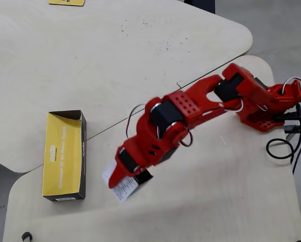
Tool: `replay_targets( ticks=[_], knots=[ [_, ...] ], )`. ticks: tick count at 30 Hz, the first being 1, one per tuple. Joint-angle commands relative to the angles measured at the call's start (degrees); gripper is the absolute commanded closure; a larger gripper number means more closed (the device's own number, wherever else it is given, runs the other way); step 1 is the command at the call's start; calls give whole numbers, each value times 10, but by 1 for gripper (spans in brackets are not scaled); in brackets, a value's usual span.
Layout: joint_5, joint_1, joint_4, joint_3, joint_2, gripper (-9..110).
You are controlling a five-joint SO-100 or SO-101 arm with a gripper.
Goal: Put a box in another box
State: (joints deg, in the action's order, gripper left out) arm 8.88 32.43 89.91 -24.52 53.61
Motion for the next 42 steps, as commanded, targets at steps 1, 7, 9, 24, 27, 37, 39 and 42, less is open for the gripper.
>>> replay_targets(
  ticks=[1,7,9,24,27,37,39,42],
  knots=[
    [40,-68,-28,47,84,88],
    [65,-149,-105,37,79,87],
    [71,-159,-136,38,58,87],
    [108,-124,-302,66,-105,87],
    [126,-121,-331,65,-124,87],
    [152,-131,-396,22,-141,85],
    [151,-133,-396,12,-137,82],
    [147,-134,-396,-3,-131,79]
  ],
)
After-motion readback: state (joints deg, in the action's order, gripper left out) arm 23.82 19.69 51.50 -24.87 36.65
